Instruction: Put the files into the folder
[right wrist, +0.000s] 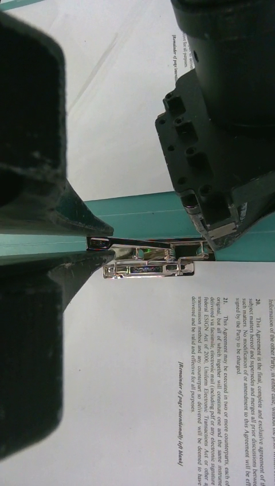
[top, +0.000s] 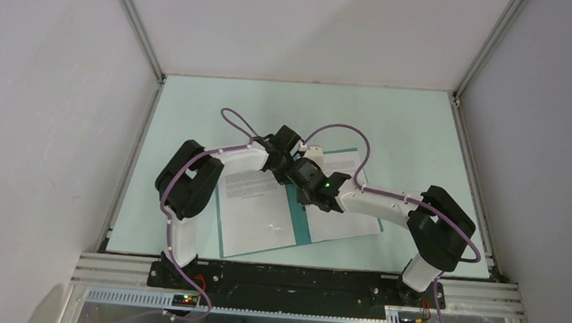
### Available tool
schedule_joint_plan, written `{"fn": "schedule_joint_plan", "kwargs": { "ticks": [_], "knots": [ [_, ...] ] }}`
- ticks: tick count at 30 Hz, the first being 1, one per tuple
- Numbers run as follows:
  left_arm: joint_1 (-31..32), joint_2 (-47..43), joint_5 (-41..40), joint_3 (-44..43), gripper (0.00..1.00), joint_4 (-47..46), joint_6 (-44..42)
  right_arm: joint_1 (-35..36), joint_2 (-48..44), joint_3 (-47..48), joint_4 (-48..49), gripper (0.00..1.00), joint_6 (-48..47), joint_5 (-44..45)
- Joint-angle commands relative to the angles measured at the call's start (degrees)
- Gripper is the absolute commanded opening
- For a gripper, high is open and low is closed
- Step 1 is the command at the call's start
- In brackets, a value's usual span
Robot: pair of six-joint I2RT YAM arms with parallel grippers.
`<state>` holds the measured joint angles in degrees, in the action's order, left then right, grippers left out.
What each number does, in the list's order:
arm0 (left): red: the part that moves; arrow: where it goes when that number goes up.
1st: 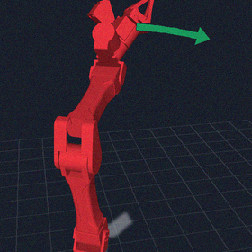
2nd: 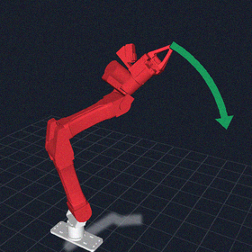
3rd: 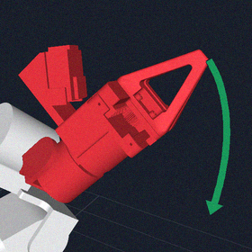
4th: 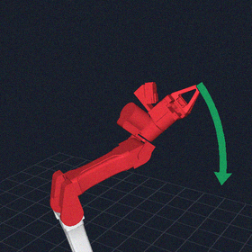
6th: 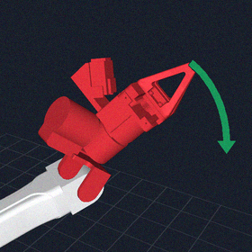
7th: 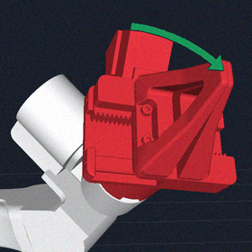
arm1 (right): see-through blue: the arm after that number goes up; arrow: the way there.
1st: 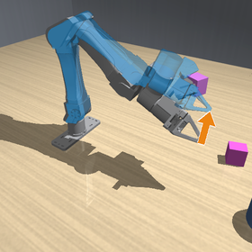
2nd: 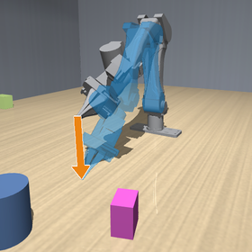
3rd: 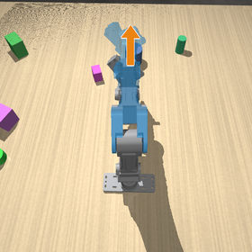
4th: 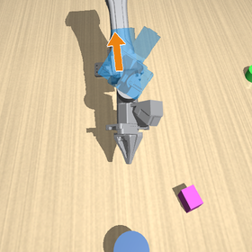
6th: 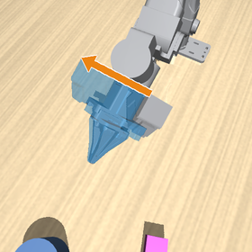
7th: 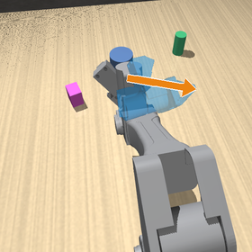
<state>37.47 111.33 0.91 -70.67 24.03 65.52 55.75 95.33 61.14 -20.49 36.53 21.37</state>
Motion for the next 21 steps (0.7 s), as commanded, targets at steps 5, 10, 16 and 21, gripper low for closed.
{"fn": "schedule_joint_plan", "kwargs": {
  "ticks": [5, 10, 16, 21],
  "knots": [
    [0.5, 5.4, -1.3, 3.3, 0.0, 6.4, -2.0, -0.2, 2.2, 1.2, -3.2, 0.08, 3.8, -1.8],
    [0.3, 5.4, -1.3, 3.8, 0.0, 6.4, -2.1, -0.9, 3.0, -1.6, -3.1, 0.07, 6.5, -2.8],
    [0.4, 5.6, -1.3, 3.8, 0.0, 6.4, -2.3, -1.6, 3.7, -3.7, -3.8, 0.06, 7.9, -2.4],
    [0.2, 5.8, -1.3, 3.9, 0.0, 6.4, -2.4, -1.7, 4.7, -4.8, -3.8, 0.05, 8.7, -2.1]
  ]
}}
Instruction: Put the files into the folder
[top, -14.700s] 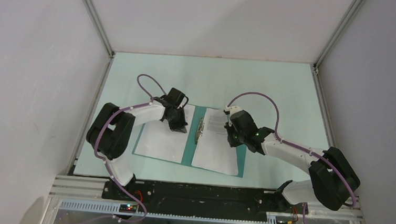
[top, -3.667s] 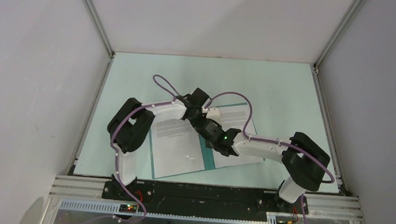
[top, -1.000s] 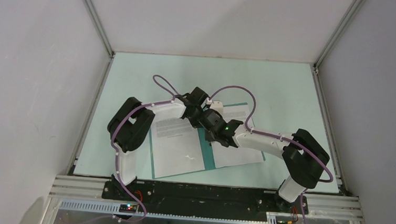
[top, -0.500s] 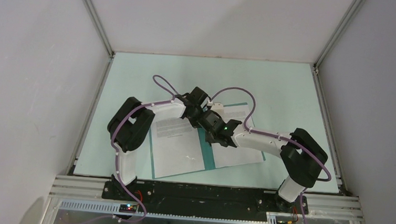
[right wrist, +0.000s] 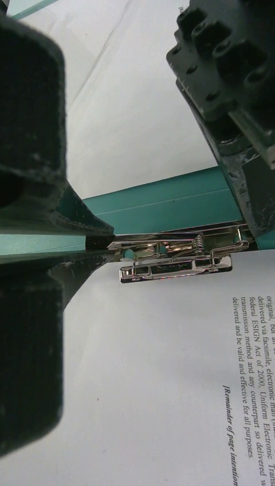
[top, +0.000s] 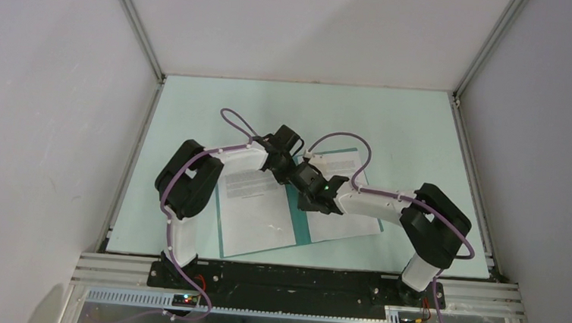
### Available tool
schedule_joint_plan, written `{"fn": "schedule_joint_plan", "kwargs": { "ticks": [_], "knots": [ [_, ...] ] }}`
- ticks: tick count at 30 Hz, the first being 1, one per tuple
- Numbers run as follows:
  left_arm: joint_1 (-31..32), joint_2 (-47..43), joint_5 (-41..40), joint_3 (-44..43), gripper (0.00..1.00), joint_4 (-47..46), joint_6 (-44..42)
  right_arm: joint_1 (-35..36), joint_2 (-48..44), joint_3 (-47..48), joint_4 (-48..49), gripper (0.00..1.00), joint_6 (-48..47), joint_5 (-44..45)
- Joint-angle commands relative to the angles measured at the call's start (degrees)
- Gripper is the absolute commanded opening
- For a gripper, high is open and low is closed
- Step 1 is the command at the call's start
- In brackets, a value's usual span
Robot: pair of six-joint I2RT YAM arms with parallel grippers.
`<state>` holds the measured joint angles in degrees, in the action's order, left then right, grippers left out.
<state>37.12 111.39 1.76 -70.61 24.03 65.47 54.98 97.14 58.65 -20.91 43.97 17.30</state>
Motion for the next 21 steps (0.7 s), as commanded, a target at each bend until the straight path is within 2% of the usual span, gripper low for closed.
{"fn": "schedule_joint_plan", "kwargs": {
  "ticks": [1, 11, 21],
  "knots": [
    [0.6, 5.8, -2.2, 3.9, 0.0, 6.5, -2.4, -1.0, 3.2, -2.4, -3.6, 0.04, 1.3, 2.1],
    [0.3, 6.2, -2.2, 4.1, 0.0, 6.4, -2.5, -2.2, 4.0, -4.9, -4.3, 0.01, 2.3, 2.6],
    [-0.1, 6.8, -2.2, 4.2, 0.0, 6.4, -2.8, -5.7, 3.8, -8.2, -1.8, 0.0, 2.4, -3.7]
  ]
}}
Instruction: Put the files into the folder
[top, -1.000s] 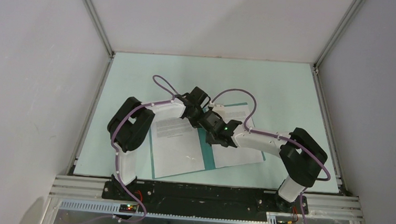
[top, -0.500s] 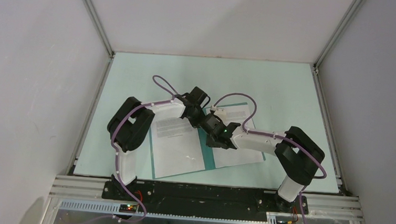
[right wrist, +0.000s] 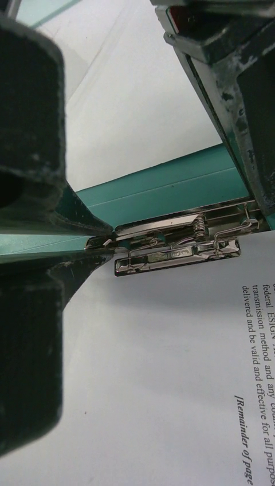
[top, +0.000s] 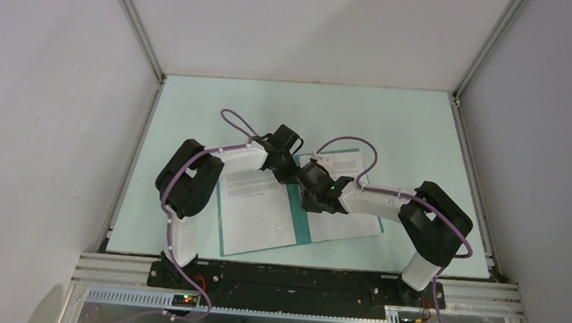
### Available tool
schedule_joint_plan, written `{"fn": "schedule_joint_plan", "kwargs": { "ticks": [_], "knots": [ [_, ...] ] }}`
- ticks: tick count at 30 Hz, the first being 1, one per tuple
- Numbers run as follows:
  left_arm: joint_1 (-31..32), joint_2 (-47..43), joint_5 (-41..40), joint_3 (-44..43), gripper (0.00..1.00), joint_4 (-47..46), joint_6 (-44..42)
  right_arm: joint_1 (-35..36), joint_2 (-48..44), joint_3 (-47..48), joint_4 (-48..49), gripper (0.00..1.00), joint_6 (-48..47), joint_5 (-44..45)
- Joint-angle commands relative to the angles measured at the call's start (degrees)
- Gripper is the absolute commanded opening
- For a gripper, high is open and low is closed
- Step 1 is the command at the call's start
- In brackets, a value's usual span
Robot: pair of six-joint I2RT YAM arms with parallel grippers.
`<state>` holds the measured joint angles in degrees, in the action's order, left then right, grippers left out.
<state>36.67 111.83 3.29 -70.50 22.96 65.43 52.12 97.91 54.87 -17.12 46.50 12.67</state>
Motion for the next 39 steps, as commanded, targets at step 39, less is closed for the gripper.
{"fn": "schedule_joint_plan", "kwargs": {
  "ticks": [39],
  "knots": [
    [4.8, -3.2, 4.1, 5.7, 0.23, 2.6, -14.7, -8.0, 11.7, -1.5, -4.7, 0.0, -5.0, -11.4]
  ]
}}
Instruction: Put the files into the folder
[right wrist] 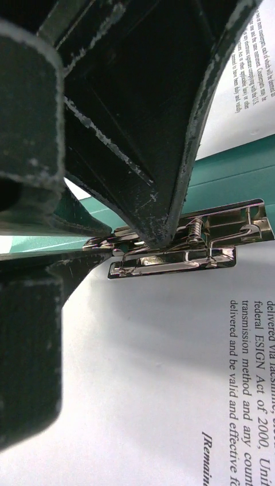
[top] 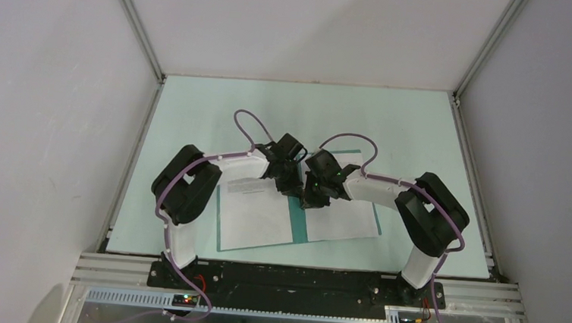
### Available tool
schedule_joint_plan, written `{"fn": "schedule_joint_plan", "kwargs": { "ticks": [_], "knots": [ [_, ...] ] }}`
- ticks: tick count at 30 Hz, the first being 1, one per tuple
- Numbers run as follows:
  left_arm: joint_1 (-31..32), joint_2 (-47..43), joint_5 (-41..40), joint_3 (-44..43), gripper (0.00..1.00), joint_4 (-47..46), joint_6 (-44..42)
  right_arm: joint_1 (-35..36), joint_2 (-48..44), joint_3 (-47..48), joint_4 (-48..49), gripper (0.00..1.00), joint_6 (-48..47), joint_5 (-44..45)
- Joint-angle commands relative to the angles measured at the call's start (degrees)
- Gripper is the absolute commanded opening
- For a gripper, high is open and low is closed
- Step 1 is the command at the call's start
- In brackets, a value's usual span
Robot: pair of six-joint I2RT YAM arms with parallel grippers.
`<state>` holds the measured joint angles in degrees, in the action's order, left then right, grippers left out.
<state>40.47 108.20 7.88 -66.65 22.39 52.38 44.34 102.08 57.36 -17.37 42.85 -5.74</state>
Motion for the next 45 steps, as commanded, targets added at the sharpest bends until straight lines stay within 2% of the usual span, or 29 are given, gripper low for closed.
{"fn": "schedule_joint_plan", "kwargs": {
  "ticks": [1, 5, 8, 12, 18, 25, 37, 45],
  "knots": [
    [1.0, 0.8, -0.7, 1.9, 0.19, 3.1, -1.2, -0.3, 7.5, -3.9, -4.4, 0.0, -1.3, 7.0],
    [1.0, 1.5, -2.4, 3.4, 0.02, 3.2, 0.9, -0.2, 7.0, -3.9, -4.2, 0.01, -1.5, 6.9],
    [1.1, 3.0, -3.3, 4.6, 0.0, 3.2, 2.4, 0.0, 5.9, -3.9, -2.5, 0.03, -2.1, 6.5],
    [1.1, 4.2, -5.4, 6.4, 0.0, 3.3, 4.6, 0.7, 4.2, -4.1, -1.0, 0.15, -2.4, 4.0],
    [1.0, 5.1, -7.3, 8.1, 0.0, 3.3, 6.4, 0.7, 1.7, -6.4, 2.2, 0.25, -1.4, 1.8],
    [1.1, 5.9, -7.4, 8.1, 0.0, 3.3, 7.1, -0.6, -1.1, -9.3, 6.4, 0.24, 1.1, -0.9],
    [1.0, 6.3, -7.0, 7.8, 0.0, 3.3, 7.4, -3.0, -4.4, -14.6, 9.5, 0.14, 5.2, -1.9],
    [0.5, 6.8, -6.6, 8.1, 0.0, 3.2, 7.7, -3.7, -7.9, -17.2, 10.7, 0.18, 6.5, -2.8]
  ]
}}
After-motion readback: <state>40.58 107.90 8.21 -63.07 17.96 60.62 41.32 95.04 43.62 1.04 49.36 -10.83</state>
